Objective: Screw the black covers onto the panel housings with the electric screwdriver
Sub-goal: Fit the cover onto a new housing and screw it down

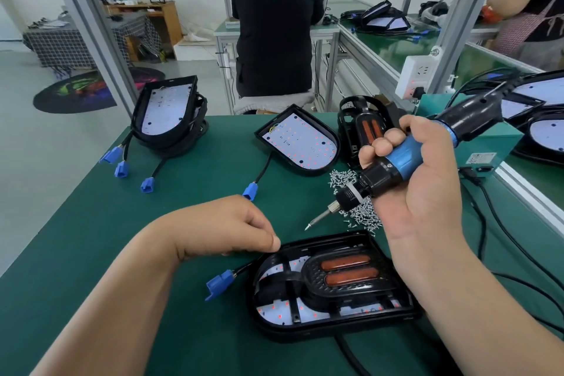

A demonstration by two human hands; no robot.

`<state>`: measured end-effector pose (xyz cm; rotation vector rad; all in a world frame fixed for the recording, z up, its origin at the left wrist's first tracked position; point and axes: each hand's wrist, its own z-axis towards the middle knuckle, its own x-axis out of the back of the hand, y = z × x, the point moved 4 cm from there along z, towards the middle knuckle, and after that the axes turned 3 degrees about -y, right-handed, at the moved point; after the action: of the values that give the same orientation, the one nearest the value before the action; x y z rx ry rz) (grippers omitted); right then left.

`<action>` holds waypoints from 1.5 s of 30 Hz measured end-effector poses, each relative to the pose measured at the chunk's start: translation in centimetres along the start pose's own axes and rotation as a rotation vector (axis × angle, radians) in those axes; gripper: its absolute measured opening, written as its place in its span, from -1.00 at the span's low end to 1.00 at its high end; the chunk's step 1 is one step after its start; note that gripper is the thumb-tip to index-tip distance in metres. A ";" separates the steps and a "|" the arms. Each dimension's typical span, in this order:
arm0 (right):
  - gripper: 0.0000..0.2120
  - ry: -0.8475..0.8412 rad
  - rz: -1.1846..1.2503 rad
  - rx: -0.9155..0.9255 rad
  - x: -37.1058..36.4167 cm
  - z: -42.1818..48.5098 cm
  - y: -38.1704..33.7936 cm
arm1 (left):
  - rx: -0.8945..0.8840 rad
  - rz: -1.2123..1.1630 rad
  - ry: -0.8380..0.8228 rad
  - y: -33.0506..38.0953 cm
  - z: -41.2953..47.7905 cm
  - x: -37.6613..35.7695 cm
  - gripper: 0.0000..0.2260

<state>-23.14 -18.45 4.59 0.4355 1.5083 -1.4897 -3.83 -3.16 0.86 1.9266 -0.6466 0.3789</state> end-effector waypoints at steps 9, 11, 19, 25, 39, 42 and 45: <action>-0.93 -0.156 -0.122 -0.053 -2.1 -1.1 0.9 | -0.027 0.021 0.024 0.5 0.2 -0.6 -0.79; -0.88 -0.193 -0.155 -0.070 -2.2 -1.6 1.5 | -0.044 -0.008 0.017 0.6 0.2 -0.7 -0.75; -0.70 -0.229 -0.227 -0.061 -2.0 -2.7 2.4 | -0.062 -0.128 0.003 0.5 0.3 -0.8 -0.80; -0.72 -0.233 -0.221 -0.053 -1.9 -2.5 2.2 | -0.057 -0.157 -0.002 0.4 0.4 -1.0 -0.87; -0.84 -0.423 -0.242 -0.048 -2.9 -3.3 2.5 | -0.045 -0.157 -0.025 0.4 0.4 -1.1 -0.85; -0.82 -0.513 -0.266 -0.049 -3.6 -3.7 2.4 | -0.044 -0.146 -0.019 0.4 0.5 -1.1 -0.80; -0.79 -0.578 -0.274 -0.053 -4.1 -4.1 2.4 | -0.057 -0.158 -0.014 0.4 0.6 -1.1 -0.83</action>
<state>-20.66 -12.75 5.71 -0.2351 1.1644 -1.6005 -4.99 -3.53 0.29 1.9121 -0.5047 0.2450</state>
